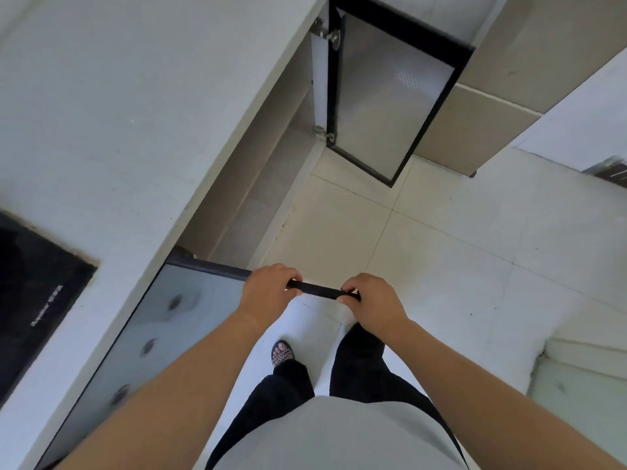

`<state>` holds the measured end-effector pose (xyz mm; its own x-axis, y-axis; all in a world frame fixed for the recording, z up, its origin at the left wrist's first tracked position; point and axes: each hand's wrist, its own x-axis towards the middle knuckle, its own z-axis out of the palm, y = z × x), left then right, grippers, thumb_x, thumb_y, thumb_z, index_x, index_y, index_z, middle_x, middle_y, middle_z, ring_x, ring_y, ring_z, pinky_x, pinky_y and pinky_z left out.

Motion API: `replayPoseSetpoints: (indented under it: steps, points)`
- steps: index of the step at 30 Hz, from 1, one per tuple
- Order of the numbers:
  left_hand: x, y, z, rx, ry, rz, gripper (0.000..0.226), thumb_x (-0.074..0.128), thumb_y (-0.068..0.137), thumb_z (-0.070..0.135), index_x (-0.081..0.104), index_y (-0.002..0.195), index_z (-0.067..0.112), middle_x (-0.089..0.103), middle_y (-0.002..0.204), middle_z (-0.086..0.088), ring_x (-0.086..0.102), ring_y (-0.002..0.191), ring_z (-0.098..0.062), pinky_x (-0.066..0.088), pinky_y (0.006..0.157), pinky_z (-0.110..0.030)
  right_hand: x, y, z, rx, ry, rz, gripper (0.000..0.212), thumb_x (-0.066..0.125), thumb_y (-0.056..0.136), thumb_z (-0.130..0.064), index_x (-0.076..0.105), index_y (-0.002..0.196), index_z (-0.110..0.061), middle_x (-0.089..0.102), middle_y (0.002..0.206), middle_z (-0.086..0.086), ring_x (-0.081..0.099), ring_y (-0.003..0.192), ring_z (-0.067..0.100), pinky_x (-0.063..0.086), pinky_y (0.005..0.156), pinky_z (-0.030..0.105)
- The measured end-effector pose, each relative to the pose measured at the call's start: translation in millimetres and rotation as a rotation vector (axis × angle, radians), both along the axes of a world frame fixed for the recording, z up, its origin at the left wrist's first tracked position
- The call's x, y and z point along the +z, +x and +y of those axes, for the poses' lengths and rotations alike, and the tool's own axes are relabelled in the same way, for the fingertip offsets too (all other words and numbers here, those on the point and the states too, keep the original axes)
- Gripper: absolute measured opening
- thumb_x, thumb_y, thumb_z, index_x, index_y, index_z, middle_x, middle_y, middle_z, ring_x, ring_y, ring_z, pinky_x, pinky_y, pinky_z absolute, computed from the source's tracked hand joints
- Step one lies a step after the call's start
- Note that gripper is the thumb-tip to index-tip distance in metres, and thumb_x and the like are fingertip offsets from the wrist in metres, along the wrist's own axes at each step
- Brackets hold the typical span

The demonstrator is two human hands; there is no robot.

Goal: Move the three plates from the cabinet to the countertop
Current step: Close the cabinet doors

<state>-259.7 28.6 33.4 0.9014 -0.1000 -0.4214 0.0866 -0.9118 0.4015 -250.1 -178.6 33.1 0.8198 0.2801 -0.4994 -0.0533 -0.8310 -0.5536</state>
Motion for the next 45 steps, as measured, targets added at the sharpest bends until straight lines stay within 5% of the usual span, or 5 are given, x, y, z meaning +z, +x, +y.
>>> replayPoseSetpoints:
  steps: [9, 19, 34, 40, 45]
  points:
    - [-2, 54, -19, 0.264, 0.034, -0.023, 0.017, 0.064, 0.085, 0.028, 0.065, 0.101, 0.021, 0.065, 0.101, 0.000, 0.058, 0.089, -0.021, 0.041, 0.070, -0.027, -13, 98, -11, 0.267, 0.045, -0.114, 0.026, 0.055, 0.091, -0.026, 0.063, 0.111, -0.011, 0.062, 0.108, 0.005, 0.056, 0.101, 0.024, 0.043, 0.084, 0.031]
    - [-8, 113, -15, 0.435, 0.076, -0.029, 0.016, 0.056, 0.090, 0.030, 0.062, 0.103, 0.024, 0.063, 0.101, 0.001, 0.058, 0.088, -0.022, 0.051, 0.078, -0.035, -9, 189, 15, 0.498, -0.069, -0.229, 0.025, 0.051, 0.093, -0.028, 0.061, 0.111, -0.013, 0.060, 0.106, 0.005, 0.055, 0.098, 0.023, 0.048, 0.082, 0.037]
    - [1, 196, 25, 0.682, 0.039, -0.007, 0.014, 0.053, 0.092, 0.029, 0.060, 0.102, 0.022, 0.061, 0.099, 0.001, 0.053, 0.083, -0.019, 0.045, 0.077, -0.035, -3, 315, 94, 0.666, -0.079, -0.274, 0.022, 0.054, 0.092, -0.026, 0.064, 0.108, -0.014, 0.063, 0.099, 0.003, 0.053, 0.094, 0.019, 0.047, 0.082, 0.031]
    - [-5, 211, 31, 0.825, 0.102, -0.004, 0.021, 0.050, 0.093, 0.033, 0.059, 0.110, 0.024, 0.061, 0.106, 0.001, 0.056, 0.096, -0.023, 0.046, 0.083, -0.036, -9, 350, 118, 0.857, -0.078, -0.293, 0.027, 0.048, 0.094, -0.029, 0.060, 0.113, -0.013, 0.058, 0.107, 0.002, 0.049, 0.101, 0.020, 0.045, 0.080, 0.029]
    - [-10, 221, 25, 0.963, 0.166, -0.006, 0.029, 0.049, 0.094, 0.033, 0.057, 0.119, 0.022, 0.061, 0.117, -0.001, 0.055, 0.108, -0.026, 0.033, 0.107, -0.041, -14, 376, 130, 0.982, 0.008, -0.297, 0.028, 0.049, 0.094, -0.032, 0.063, 0.109, -0.012, 0.059, 0.105, 0.002, 0.049, 0.099, 0.019, 0.043, 0.077, 0.028]
